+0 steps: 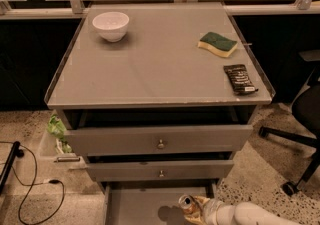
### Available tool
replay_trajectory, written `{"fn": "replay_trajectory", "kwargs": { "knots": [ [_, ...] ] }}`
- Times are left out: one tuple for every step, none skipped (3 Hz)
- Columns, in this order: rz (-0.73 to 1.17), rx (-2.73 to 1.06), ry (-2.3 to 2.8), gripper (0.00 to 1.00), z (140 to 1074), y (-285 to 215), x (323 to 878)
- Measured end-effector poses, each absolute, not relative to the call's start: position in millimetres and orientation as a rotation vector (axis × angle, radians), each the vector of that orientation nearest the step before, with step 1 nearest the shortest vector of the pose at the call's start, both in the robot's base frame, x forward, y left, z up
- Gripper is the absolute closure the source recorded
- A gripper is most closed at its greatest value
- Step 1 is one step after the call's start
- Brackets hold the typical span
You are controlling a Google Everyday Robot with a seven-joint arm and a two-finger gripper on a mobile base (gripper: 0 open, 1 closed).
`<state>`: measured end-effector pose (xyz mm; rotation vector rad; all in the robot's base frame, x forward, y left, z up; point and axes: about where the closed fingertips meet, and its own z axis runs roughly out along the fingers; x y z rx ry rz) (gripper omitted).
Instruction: Place orange can into bottom drawer
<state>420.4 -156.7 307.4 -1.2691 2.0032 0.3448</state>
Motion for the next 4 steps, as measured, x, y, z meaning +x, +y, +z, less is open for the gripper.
{"fn": "replay_trajectory", "kwargs": {
  "knots": [
    [0.36,-1.254,2.037,1.0,282.4,-150.8,422.4],
    [0.358,-1.208,2.057,1.0,243.9,-143.7,438.1],
    [0.392,-1.169,2.068,1.0,203.7,-132.2,448.5],
    [0.431,-1.144,2.044,1.0,173.5,-121.1,455.7]
  ]
}}
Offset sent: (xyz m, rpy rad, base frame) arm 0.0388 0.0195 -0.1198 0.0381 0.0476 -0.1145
